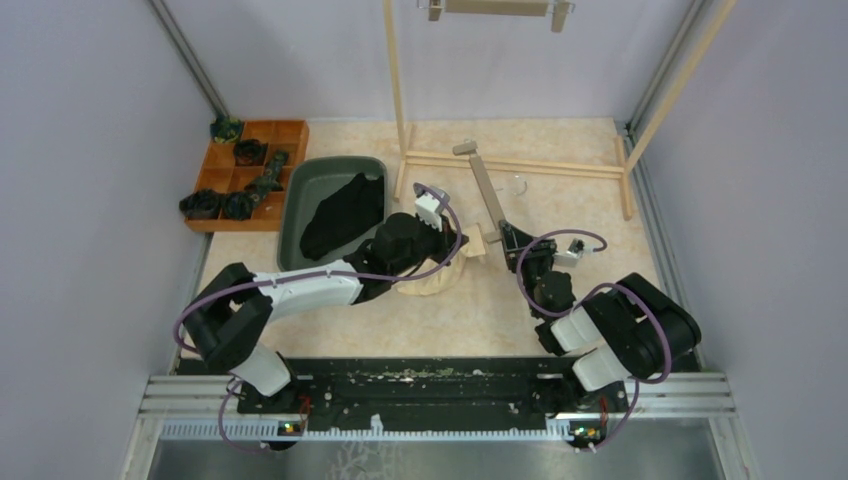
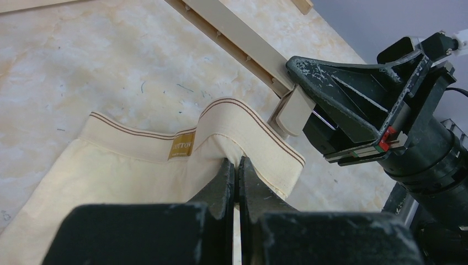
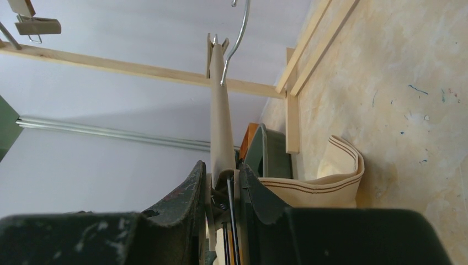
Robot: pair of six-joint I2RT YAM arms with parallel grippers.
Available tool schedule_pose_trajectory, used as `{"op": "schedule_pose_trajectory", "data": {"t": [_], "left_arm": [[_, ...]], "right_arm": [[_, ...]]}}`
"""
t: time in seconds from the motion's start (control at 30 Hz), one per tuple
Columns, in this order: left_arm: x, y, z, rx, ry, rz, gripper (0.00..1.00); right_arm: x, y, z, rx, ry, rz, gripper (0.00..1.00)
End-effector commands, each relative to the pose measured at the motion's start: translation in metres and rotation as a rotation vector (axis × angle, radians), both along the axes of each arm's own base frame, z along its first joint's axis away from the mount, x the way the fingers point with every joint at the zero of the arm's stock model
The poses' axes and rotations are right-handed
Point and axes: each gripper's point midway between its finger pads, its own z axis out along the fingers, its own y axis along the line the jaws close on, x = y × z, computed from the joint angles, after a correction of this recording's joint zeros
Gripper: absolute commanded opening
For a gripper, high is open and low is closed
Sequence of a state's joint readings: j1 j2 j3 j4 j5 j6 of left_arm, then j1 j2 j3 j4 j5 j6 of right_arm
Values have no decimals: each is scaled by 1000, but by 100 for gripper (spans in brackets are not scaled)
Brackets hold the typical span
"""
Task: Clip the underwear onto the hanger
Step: Clamp the underwear onto the hanger.
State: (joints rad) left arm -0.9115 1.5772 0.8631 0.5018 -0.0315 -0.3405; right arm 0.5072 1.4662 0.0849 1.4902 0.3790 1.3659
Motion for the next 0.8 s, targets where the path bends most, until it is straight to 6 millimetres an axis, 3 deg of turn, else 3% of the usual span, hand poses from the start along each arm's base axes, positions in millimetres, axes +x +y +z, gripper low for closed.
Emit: {"op": "schedule_pose_trajectory", "data": {"t": [0.0,0.77], "left_arm": [[6,-8,22,-60,-38,-10,0],[2,-7,33,-79,-50,-25,0]], "right_arm": [[-7,-4,63,130,-216,6,0],[-6,-3,60,129,-206,11,0]]}}
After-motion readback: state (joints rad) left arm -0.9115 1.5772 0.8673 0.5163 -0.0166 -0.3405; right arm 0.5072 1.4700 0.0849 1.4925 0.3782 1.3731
